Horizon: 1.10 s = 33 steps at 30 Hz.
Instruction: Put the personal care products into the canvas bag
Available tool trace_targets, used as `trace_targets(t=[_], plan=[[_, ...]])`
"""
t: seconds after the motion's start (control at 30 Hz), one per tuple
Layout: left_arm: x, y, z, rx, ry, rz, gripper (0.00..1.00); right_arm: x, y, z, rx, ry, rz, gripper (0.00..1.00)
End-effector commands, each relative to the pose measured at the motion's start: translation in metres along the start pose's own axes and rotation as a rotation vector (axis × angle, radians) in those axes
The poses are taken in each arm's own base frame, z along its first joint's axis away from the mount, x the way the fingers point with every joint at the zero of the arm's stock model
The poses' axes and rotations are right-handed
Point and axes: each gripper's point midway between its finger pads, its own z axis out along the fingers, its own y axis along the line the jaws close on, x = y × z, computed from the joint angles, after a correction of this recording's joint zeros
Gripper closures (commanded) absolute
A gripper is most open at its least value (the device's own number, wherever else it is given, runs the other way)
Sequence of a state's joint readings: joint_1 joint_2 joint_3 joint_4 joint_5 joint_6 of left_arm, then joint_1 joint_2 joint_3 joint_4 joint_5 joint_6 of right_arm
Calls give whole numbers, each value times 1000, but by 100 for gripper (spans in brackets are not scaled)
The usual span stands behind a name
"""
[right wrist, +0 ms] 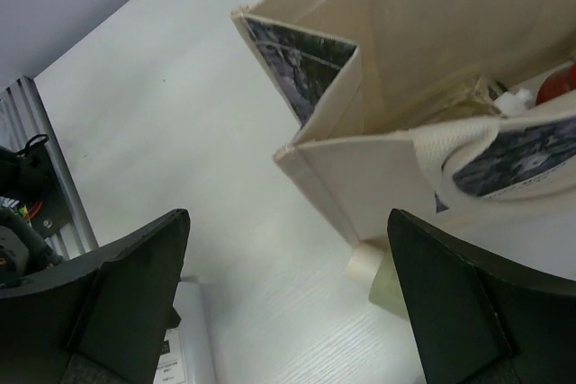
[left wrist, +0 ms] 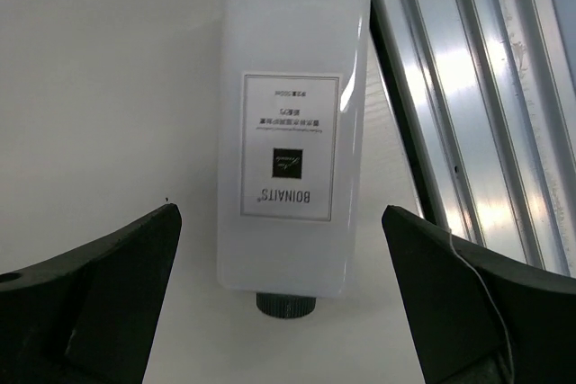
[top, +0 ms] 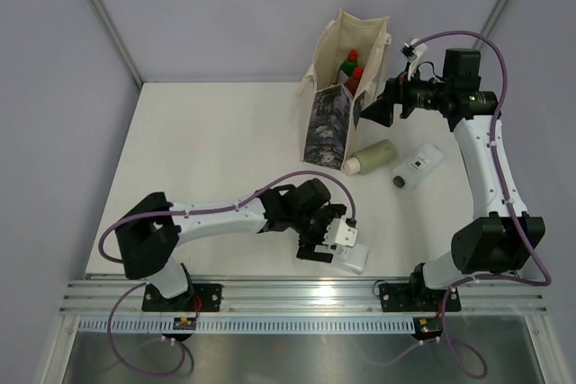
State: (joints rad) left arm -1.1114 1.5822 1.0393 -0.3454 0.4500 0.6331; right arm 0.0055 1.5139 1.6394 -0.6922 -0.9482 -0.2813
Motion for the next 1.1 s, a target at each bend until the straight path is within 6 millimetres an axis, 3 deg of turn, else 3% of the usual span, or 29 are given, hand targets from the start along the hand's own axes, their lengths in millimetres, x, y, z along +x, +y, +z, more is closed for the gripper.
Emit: trace_targets(t=[0.0, 0.07, 0.2, 0.3, 0.43, 0.47, 0.53, 0.6, 0.63, 0.7, 0.77, 0.8, 0.83, 0.87, 0.93, 0.97, 1.0, 1.07], plan=[[-15, -3, 18, 89, -26, 128, 1, -3, 25, -29, -20, -44, -69, 1], [-6, -5, 28, 118, -2, 120, 1, 9, 25, -31, -19, -32, -41, 0], [13, -3, 44, 112, 61, 109, 1, 16, 30, -41, -8, -41, -32, 0], [33, 6, 58, 58, 119, 67, 1, 19, 33, -45, -14, -51, -9, 0], [39, 22, 70, -10, 156, 5, 7, 24, 38, -46, -35, -53, 16, 0], [41, 24, 71, -24, 166, -26, 11, 25, 38, -46, -37, -52, 18, 0], [40, 29, 71, -57, 170, -69, 33, 28, 40, -47, -44, -50, 19, 1], [42, 33, 67, -83, 165, -121, 65, 31, 41, -47, -47, -45, 0, 0], [34, 38, 61, -109, 129, -147, 88, 35, 43, -47, -55, -34, 4, 1], [34, 43, 50, -124, 76, -261, 99, 40, 45, -48, -69, -24, -57, 1], [28, 49, 26, -119, -16, -419, 100, 50, 51, -50, -97, 3, -81, 0], [21, 51, 18, -107, -73, -453, 100, 54, 50, -50, -109, 8, -174, 0], [10, 44, 10, -43, -152, -483, 100, 64, 55, -52, -130, 33, -170, 0], [2, 53, -13, -57, -229, -537, 100, 69, 55, -51, -140, 44, -201, 0], [-4, 40, -27, 23, -330, -565, 100, 85, 59, -52, -186, 71, -288, 0], [-4, 46, -40, 22, -370, -612, 100, 91, 61, -51, -210, 79, -314, 0], [-6, 43, -48, 39, -399, -615, 100, 96, 61, -50, -249, 70, -455, 0], [-9, 40, -63, 107, -445, -665, 100, 122, 82, -51, -367, 95, -469, 1]])
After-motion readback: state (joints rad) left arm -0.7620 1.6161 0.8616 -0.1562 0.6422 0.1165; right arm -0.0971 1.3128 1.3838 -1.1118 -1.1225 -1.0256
